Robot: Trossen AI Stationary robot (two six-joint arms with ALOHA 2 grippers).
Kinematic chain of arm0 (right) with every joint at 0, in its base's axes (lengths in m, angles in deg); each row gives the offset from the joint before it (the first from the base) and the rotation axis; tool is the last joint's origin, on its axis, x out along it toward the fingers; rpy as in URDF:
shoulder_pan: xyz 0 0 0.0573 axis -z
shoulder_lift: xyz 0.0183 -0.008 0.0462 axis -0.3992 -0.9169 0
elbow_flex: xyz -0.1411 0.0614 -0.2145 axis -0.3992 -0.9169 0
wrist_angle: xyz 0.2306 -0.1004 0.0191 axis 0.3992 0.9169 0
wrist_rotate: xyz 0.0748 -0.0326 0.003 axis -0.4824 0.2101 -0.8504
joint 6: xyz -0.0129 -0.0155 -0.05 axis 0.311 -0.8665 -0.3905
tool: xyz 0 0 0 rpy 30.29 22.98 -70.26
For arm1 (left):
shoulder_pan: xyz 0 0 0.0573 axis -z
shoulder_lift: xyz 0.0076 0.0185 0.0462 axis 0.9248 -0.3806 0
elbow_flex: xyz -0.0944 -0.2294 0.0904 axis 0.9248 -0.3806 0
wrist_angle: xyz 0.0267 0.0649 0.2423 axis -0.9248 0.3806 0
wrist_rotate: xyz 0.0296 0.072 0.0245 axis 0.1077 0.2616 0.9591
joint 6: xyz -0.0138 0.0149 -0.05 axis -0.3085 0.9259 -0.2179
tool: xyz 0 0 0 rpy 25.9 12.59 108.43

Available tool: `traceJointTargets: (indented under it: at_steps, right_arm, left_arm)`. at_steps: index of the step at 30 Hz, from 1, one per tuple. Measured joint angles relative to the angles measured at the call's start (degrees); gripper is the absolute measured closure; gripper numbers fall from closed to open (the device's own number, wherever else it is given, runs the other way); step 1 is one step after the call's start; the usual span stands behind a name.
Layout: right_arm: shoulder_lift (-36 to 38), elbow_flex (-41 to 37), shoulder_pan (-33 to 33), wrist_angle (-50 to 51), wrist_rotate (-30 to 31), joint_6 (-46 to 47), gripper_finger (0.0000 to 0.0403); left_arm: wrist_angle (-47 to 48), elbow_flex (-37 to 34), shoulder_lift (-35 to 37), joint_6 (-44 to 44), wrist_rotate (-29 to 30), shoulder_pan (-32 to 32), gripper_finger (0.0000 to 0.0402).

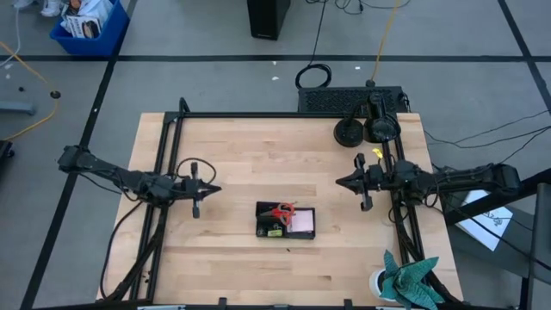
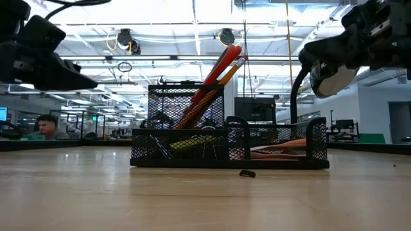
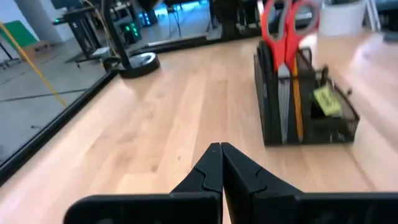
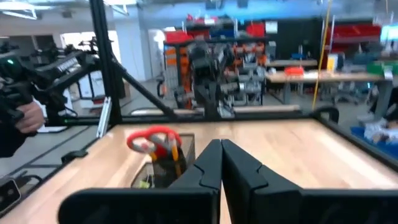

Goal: Pick and place office supplies into organizer
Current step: Return to Home Position

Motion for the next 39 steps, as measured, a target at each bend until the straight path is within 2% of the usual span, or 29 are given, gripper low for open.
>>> traceJointTargets:
  at_steps: [5,9,13,17,24,39]
  right_arm:
    - [0.11,-0.02,-0.6,-4.32,-0.16,-1.39,0.0403]
    - [0.32,-0.02,-0.6,-3.24,0.06,-2.48,0.0403]
    - [2.2,-0.04,-0.58,-1.46,4.49,-2.8,0.0403]
    - [4.63,-0.04,-0.51,0.77,5.57,-3.26,0.0403]
    - [9.46,-0.04,-0.1,7.55,5.74,-3.98,0.0403]
    - [11.74,-0.09,0.65,9.41,5.64,-2.92,0.0403]
  left_arm:
    - [-0.29,0.0,0.0,3.76,-2.95,0.0,0.04]
    - [-2.26,0.0,0.7,8.06,-4.35,0.0,0.04]
    - [-4.3,0.01,3.81,11.74,-4.4,0.0,0.0401]
    - [-2.65,0.04,9.0,13.81,-4.48,0.0,0.0401]
    - [2.21,0.13,16.36,13.86,-5.54,0.0,0.0401]
    - [2.44,0.15,16.44,10.38,-5.71,0.0,0.0399]
